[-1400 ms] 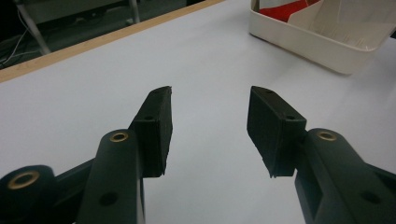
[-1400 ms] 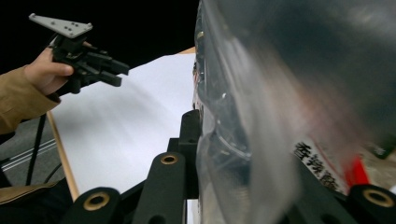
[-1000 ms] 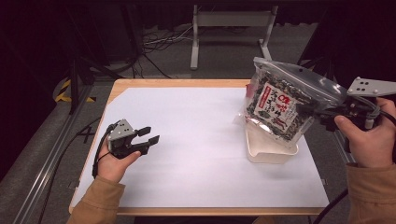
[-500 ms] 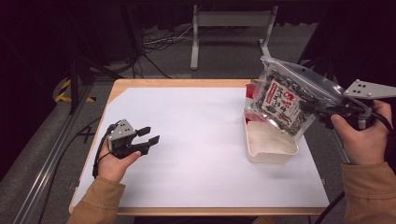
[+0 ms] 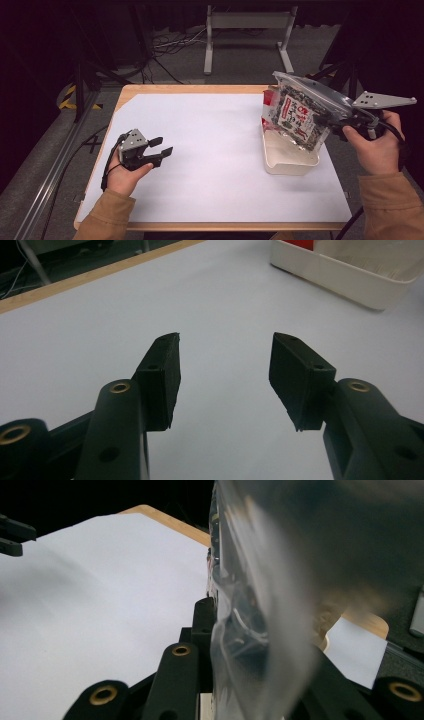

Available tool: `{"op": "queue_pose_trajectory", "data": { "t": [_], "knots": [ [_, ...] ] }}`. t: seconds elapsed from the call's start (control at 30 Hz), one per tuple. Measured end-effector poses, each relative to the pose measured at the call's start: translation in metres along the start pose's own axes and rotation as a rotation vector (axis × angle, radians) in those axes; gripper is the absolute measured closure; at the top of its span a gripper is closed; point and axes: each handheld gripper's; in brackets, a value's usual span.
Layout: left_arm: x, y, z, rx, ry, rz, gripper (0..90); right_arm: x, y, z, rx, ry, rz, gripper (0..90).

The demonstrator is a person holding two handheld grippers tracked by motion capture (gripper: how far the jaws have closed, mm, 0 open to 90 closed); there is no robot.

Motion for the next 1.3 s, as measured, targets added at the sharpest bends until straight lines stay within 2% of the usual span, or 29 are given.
{"op": "queue_pose_trajectory", "data": {
  "t": [0.17, 0.27, 0.5, 0.7, 0.83, 1.0, 1.03, 1.07, 1.1, 1.3],
  "knots": [
    [-0.001, 0.001, 0.000, 0.006, 0.011, 0.005, 47.1, -0.003, 0.005, 0.003, 0.037, 0.013, 0.003, 76.4],
    [-0.001, 0.001, 0.000, 0.005, 0.005, 0.006, 47.1, -0.003, 0.009, 0.006, 0.065, 0.020, 0.009, 76.4],
    [-0.001, 0.001, 0.000, 0.007, 0.005, 0.006, 47.1, -0.001, 0.023, 0.011, 0.124, 0.015, -0.013, 76.4],
    [0.000, 0.001, 0.001, 0.009, 0.005, 0.006, 47.0, -0.004, 0.031, 0.015, 0.137, 0.032, -0.013, 76.4],
    [0.000, 0.001, 0.001, 0.012, 0.005, 0.004, 46.4, -0.009, 0.033, 0.018, 0.122, 0.044, -0.020, 76.4],
    [0.000, -0.001, 0.002, 0.013, 0.000, 0.003, 45.7, -0.007, 0.039, 0.019, 0.126, 0.033, -0.018, 76.4],
    [0.000, -0.002, 0.001, 0.010, -0.005, 0.004, 45.7, -0.006, 0.041, 0.019, 0.131, 0.035, -0.014, 76.4],
    [0.000, -0.002, 0.001, 0.009, -0.007, 0.005, 45.6, -0.006, 0.044, 0.020, 0.164, 0.023, -0.007, 76.3],
    [-0.001, -0.002, 0.002, 0.007, -0.008, 0.005, 45.6, -0.006, 0.047, 0.023, 0.175, 0.035, -0.008, 76.3],
    [0.000, 0.000, 0.003, 0.014, -0.009, 0.005, 45.1, -0.016, 0.042, 0.039, 0.126, 0.090, -0.023, 76.4]
  ]
}}
Point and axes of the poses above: each handheld gripper's, and its own axes: y roughly forward along the jaws, z roughly out of its underside, x roughly to its left, and after that the axes turned 7 degrees about y, right-handed
